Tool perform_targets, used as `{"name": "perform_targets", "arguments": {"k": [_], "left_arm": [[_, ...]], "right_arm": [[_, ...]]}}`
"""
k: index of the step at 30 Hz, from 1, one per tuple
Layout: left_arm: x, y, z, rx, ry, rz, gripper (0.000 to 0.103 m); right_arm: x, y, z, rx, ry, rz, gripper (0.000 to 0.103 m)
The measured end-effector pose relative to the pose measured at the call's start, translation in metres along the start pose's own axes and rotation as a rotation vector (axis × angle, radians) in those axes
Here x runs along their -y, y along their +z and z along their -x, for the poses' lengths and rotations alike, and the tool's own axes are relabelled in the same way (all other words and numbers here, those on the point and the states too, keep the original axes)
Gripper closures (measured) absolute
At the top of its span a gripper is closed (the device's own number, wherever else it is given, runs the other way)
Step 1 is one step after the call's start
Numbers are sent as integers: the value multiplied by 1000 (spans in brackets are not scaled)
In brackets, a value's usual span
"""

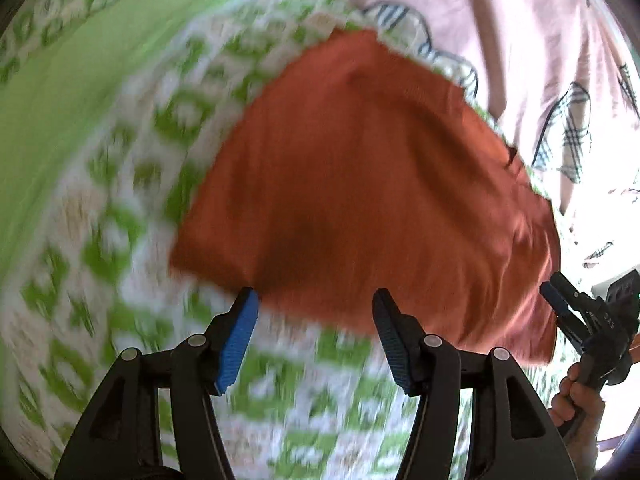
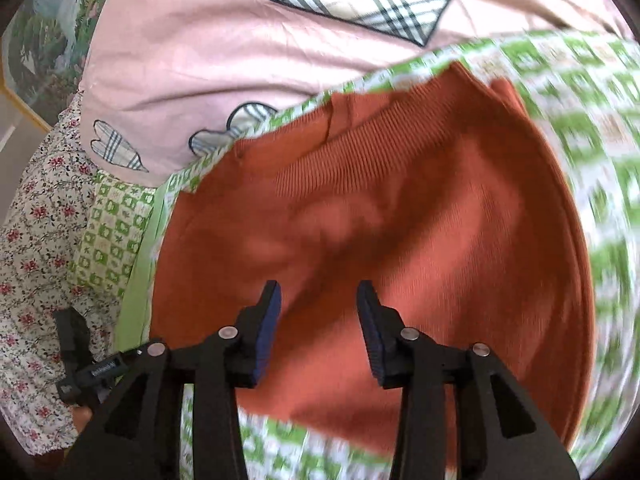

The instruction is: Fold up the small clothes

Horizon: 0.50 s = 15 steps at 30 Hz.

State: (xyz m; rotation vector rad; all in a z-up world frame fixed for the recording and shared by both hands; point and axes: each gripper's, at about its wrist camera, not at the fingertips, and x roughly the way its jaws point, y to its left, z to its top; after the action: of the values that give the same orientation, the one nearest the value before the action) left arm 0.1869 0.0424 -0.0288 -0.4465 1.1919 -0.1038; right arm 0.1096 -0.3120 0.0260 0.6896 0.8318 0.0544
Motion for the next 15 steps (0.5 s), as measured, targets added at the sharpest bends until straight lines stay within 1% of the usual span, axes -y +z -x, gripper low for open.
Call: {"name": "perform_targets", "arguments": {"k": [2,5,7,9,12,14,15], "left_arm": [[-6,-8,-8,-26,-14,34,43],[-15,-11,-13,-12,-44,80,42],[-19,-6,-14,-4,-79,117,36],[-22,1,-15,16,-105,151,35],[-33,16,-17,55,-121,213,35],[-41,28,-19,84,-122,250,37],[-43,34,-19,97,-111,250,45]], "right_arm": [[1,-12,4,-11,6,-21,57],[-9,-28,1,-33,7,-30,55],[-13,-32,3,-42,6,-23,55],[-18,-34,2,-47,10,-26,52],[-21,-33,6,-41,15,-29,51],[-23,-32,9,-38,9,-18,51],[-24,-32,10,-38,7,-13,51]]}}
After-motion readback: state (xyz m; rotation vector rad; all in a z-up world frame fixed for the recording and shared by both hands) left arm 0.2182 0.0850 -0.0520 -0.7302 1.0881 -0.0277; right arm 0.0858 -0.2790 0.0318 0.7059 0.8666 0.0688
